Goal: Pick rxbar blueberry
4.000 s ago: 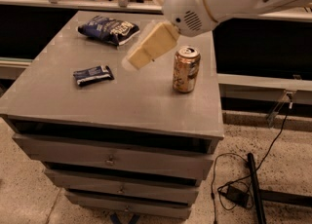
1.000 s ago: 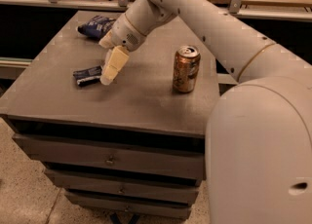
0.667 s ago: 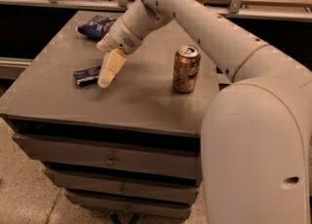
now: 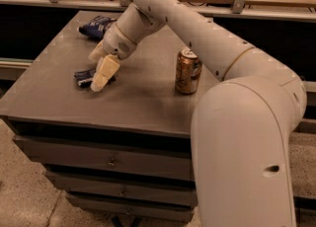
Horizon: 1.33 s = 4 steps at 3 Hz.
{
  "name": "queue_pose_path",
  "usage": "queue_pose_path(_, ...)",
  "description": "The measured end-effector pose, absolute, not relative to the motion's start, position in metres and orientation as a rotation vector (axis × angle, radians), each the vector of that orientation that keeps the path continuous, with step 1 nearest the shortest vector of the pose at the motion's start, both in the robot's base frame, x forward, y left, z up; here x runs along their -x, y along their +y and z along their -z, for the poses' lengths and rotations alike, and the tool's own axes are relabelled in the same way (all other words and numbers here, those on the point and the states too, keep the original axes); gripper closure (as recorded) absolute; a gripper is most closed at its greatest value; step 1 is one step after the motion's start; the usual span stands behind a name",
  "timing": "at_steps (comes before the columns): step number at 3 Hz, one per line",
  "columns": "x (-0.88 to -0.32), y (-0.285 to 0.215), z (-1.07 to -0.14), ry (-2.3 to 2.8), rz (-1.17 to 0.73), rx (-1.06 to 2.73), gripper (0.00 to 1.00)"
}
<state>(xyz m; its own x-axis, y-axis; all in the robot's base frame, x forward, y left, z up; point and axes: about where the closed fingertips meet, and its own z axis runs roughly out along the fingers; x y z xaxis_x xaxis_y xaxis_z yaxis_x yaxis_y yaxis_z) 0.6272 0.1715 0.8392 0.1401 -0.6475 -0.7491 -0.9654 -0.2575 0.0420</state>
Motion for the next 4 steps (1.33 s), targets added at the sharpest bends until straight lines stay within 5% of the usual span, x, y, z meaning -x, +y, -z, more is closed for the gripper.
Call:
queue_pose_path(3,-0.62,0.181,-0.843,1.527,-0.966,1.987,0.95)
queue_pose_path(4,-0.616,0.179,-0.885,1.497,-0.938,1.881,1.0)
